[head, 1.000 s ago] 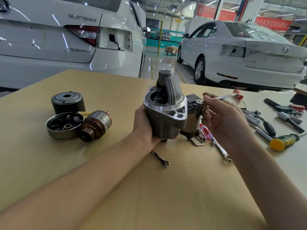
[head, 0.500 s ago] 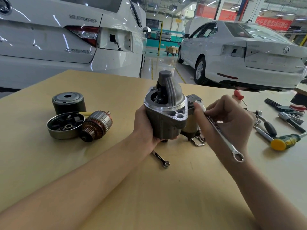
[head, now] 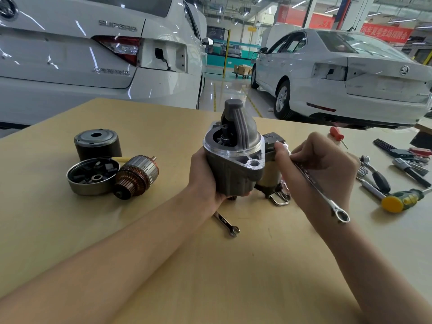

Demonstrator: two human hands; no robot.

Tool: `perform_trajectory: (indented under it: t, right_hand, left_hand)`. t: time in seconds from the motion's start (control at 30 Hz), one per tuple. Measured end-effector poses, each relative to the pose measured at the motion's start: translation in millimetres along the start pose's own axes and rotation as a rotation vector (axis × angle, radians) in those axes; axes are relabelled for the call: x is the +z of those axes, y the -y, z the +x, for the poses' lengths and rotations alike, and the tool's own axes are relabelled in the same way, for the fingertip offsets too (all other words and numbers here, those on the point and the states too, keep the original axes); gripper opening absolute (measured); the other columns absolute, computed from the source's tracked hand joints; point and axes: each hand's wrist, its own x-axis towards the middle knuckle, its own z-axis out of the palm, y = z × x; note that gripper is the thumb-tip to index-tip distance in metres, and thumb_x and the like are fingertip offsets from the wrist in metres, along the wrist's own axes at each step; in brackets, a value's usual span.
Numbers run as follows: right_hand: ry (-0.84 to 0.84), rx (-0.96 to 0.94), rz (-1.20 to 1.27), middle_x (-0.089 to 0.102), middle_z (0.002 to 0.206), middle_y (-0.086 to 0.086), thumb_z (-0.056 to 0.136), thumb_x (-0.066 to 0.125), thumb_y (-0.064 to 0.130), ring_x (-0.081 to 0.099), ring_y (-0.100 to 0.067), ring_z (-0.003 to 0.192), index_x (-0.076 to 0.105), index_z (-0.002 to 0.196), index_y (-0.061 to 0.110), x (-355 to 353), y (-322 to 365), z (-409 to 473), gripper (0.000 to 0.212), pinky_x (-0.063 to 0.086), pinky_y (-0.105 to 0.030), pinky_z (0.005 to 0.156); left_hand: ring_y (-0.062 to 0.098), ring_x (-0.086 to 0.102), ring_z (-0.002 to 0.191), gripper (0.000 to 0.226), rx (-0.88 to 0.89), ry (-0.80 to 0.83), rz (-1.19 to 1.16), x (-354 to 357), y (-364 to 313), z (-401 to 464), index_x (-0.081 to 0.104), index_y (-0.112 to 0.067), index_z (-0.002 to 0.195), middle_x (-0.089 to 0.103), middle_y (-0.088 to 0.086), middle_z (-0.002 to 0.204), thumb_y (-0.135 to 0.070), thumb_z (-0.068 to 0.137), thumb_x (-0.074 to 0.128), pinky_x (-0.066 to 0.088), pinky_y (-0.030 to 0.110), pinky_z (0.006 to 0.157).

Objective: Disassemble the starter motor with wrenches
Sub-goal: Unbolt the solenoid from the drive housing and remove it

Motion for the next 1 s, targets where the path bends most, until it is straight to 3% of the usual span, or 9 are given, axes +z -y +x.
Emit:
perform_trajectory:
  t: [0.2, 0.33, 0.47, 0.7, 0.87, 1.0]
  right_hand:
    - [0.030, -0.023, -0.024, 0.042, 0.046, -0.008, 0.078, 0.072, -0.003, 0.041, -0.019, 0.045, 0.045, 0.054, 0.001, 0.8, 1.3, -1.4, 0.035, 0.031, -0.019, 0.044]
    - [-0.002, 0.202, 0.155, 0.050, 0.051, -0.006, 0.078, 0.074, 0.003, 0.048, -0.012, 0.047, 0.045, 0.056, 0.006, 0.3, -0.6, 1.7, 0.037, 0.040, -0.026, 0.047]
    - [0.031, 0.322, 0.325, 0.053, 0.055, -0.014, 0.078, 0.075, 0.003, 0.054, -0.024, 0.047, 0.043, 0.055, 0.018, -4.8, -2.0, 8.7, 0.042, 0.043, -0.029, 0.046]
    - [0.020, 0.219, 0.206, 0.046, 0.050, -0.014, 0.078, 0.073, 0.003, 0.046, -0.029, 0.048, 0.038, 0.054, 0.021, -2.6, 3.4, 4.9, 0.046, 0.038, -0.034, 0.047]
    - [0.034, 0.028, 0.036, 0.043, 0.045, -0.012, 0.080, 0.071, 0.002, 0.040, -0.021, 0.042, 0.042, 0.053, 0.002, -0.6, 5.5, -1.0, 0.039, 0.032, -0.025, 0.042]
    - [-0.002, 0.091, 0.045, 0.042, 0.046, -0.013, 0.079, 0.071, 0.001, 0.040, -0.023, 0.042, 0.042, 0.053, -0.001, 1.3, 6.4, -3.4, 0.038, 0.032, -0.026, 0.042]
  left_hand:
    - [0.019, 0.072, 0.065, 0.046, 0.003, -0.010, 0.003, -1.1, 0.6, 0.7, 0.069, -0.012, 0.104, 0.075, 0.006, 0.083, -0.038, 0.096, 0.033, 0.056, 0.029, 0.052]
    - [0.018, 0.073, 0.067, 0.043, 0.000, -0.004, -0.026, -1.9, 0.8, 0.6, 0.070, -0.014, 0.096, 0.076, 0.005, 0.082, -0.038, 0.097, 0.034, 0.058, 0.031, 0.054]
    - [0.018, 0.073, 0.064, 0.042, -0.003, -0.017, -0.033, -1.6, 0.7, 0.8, 0.071, -0.015, 0.094, 0.076, 0.005, 0.079, -0.037, 0.097, 0.035, 0.058, 0.031, 0.053]
    - [0.019, 0.073, 0.067, 0.042, -0.009, -0.024, -0.037, -2.0, 0.1, 1.2, 0.071, -0.015, 0.095, 0.076, 0.005, 0.083, -0.036, 0.097, 0.035, 0.060, 0.033, 0.056]
    - [0.020, 0.073, 0.068, 0.041, -0.011, -0.025, -0.042, -0.2, -0.7, 0.4, 0.071, -0.013, 0.102, 0.076, 0.006, 0.087, -0.037, 0.095, 0.038, 0.059, 0.032, 0.056]
    - [0.019, 0.073, 0.066, 0.042, -0.008, -0.024, -0.039, 0.5, -0.3, 0.4, 0.071, -0.014, 0.097, 0.076, 0.006, 0.083, -0.037, 0.096, 0.037, 0.059, 0.032, 0.053]
